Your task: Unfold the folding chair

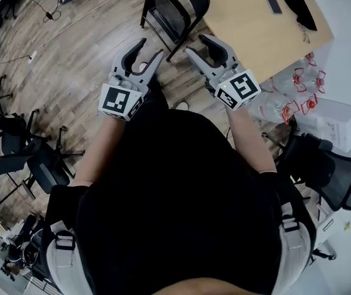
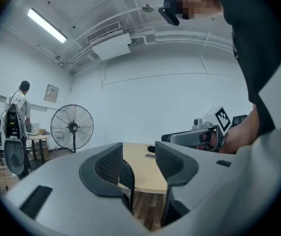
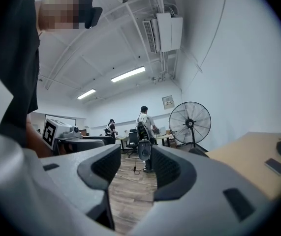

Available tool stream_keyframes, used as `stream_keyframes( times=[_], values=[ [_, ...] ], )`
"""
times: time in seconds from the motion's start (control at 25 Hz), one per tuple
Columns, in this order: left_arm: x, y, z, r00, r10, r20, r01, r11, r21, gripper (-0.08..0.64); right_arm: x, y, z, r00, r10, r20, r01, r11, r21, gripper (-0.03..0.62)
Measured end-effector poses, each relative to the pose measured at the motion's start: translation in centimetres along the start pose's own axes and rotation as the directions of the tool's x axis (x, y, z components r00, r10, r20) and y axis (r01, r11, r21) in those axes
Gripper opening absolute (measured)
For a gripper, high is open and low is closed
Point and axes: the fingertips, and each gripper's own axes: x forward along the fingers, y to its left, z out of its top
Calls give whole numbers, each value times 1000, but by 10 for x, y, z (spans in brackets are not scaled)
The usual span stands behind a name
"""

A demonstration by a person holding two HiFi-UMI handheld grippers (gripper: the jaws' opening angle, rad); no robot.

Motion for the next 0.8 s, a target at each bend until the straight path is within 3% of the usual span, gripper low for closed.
stream_keyframes(
  times=[0.44, 0.8],
  values=[
    [108, 130, 2, 990, -142, 16, 142, 990, 6, 201, 113, -94, 8, 989, -129, -65, 128, 992, -23, 187],
    [176, 232, -13, 960, -278, -37, 278, 961, -5, 201, 201, -169, 6, 948, -297, -118, 298, 954, -6, 187]
  ],
)
